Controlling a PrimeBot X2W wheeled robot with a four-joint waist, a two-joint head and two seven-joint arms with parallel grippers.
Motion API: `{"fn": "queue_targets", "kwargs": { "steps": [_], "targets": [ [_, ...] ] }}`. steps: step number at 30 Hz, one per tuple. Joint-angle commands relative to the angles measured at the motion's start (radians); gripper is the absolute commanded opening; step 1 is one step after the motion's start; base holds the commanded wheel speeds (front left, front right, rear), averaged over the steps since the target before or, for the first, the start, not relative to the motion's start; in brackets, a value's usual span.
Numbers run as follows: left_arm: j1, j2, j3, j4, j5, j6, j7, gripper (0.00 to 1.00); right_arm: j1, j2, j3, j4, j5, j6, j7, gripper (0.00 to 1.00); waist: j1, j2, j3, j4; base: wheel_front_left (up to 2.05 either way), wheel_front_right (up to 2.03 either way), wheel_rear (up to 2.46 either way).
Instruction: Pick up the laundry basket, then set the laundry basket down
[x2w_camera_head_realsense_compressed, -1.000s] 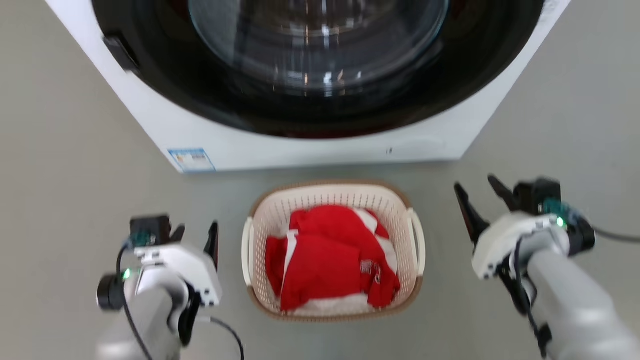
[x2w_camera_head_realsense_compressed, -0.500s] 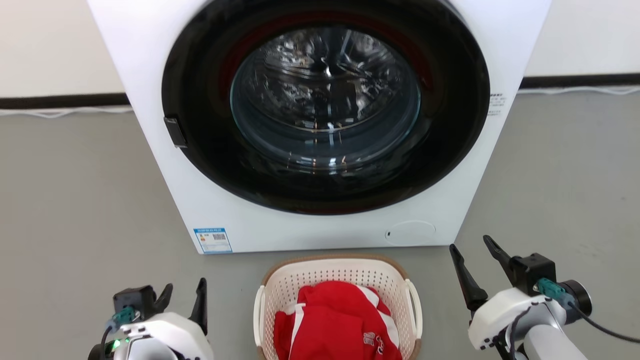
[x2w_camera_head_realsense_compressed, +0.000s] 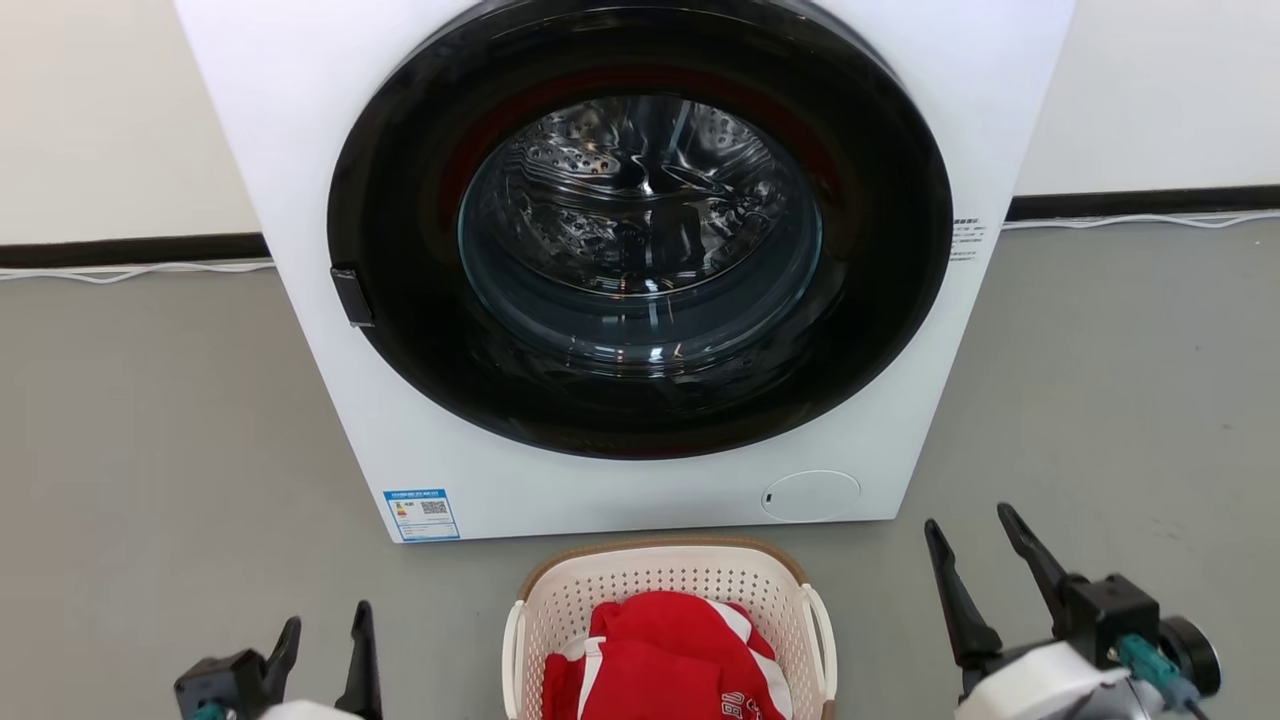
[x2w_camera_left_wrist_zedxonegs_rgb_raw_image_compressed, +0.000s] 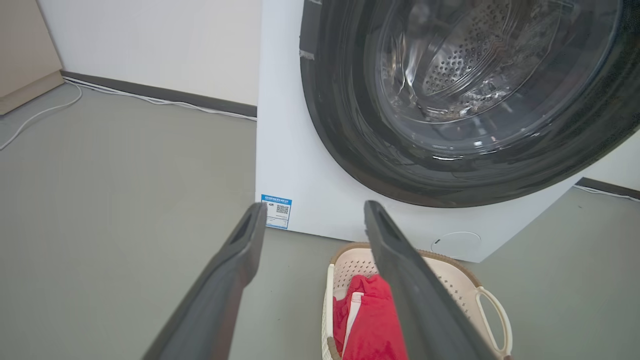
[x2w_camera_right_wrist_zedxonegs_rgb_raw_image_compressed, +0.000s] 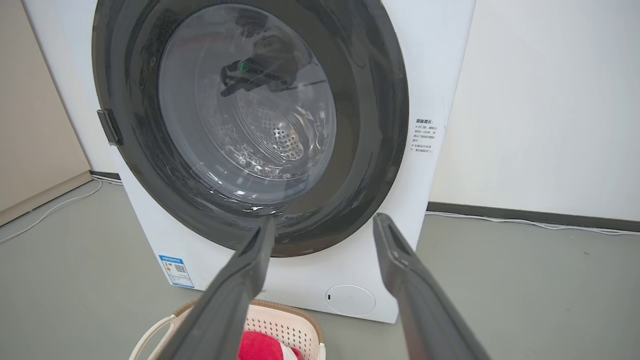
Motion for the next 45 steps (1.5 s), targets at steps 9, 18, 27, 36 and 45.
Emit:
{"fn": "queue_targets", "kwargs": {
  "steps": [9, 18, 27, 36, 45],
  "targets": [
    [0.047, -0.017, 0.122, -0.090, 0.077, -0.009, -0.010, 1.00, 0.067, 0.014, -0.031, -0.104, -0.033, 0.006, -0.014, 1.00, 0.0000, -0.0001, -0.007, -0.010, 0.00, 0.00, 0.00],
    [0.083, -0.054, 0.105, -0.021, 0.068, -0.010, 0.012, 0.00, 0.111, 0.035, -0.056, -0.032, -0.020, -0.001, 0.009, 0.00, 0.0001, -0.0001, -0.007, -0.013, 0.00, 0.00, 0.00],
    [0.072, -0.059, 0.114, -0.035, -0.022, -0.023, 0.038, 0.00, 0.102, 0.037, -0.064, -0.041, 0.096, -0.001, 0.036, 0.00, 0.0003, -0.0001, -0.003, -0.013, 0.00, 0.00, 0.00],
    [0.061, -0.063, 0.121, -0.047, -0.101, -0.034, 0.060, 0.00, 0.093, 0.039, -0.068, -0.049, 0.199, 0.000, 0.057, 0.00, 0.0001, -0.0001, 0.002, -0.014, 0.00, 0.00, 0.00],
    [0.048, -0.067, 0.130, -0.060, -0.191, -0.046, 0.085, 0.00, 0.083, 0.041, -0.075, -0.056, 0.313, 0.000, 0.082, 0.00, 0.0001, -0.0001, 0.007, -0.014, 0.00, 0.00, 0.00]
  ]
}}
